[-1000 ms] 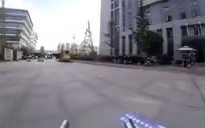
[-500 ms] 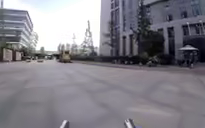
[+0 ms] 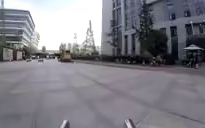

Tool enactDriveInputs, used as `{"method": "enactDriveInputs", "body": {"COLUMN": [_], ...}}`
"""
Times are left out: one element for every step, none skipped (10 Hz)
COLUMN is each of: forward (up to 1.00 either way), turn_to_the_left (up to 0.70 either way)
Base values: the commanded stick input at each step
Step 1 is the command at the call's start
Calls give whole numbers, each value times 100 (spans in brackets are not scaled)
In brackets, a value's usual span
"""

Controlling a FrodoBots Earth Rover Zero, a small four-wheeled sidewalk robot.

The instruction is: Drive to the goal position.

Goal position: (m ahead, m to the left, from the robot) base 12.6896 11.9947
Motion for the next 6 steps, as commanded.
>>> {"method": "enactDriveInputs", "body": {"forward": [70,70,70,70,70,70], "turn_to_the_left": [0,0,0,-8,-14,-14]}}
